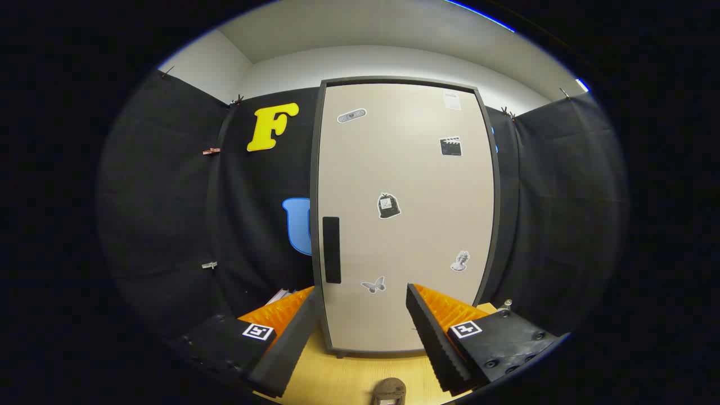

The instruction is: Open the shoe cabinet door, grab the shoes and put them into the shoe cabinet, then close the shoe cabinet door.

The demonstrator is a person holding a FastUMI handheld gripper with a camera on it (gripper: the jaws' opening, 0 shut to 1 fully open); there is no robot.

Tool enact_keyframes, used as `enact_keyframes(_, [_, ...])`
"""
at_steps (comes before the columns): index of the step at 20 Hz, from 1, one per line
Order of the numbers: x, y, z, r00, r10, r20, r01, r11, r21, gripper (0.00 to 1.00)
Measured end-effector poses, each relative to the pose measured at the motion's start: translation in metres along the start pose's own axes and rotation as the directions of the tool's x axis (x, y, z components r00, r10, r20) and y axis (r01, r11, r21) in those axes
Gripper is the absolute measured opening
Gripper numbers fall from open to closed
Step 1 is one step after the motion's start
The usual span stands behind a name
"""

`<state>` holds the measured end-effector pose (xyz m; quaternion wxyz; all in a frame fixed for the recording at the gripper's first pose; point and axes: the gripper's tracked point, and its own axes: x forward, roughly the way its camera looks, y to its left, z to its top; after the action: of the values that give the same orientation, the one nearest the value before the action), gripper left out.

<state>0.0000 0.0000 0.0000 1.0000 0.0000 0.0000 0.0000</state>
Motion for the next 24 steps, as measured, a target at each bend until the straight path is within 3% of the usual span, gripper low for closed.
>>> enact_keyframes(17, [0.02, 0.005, -0.001, 1.0, 0.01, -0.002, -0.01, 1.0, 0.026, 0.98])
enact_keyframes(24, [0.091, 0.033, -0.019, 0.999, 0.017, -0.046, -0.015, 0.999, 0.043, 0.98])
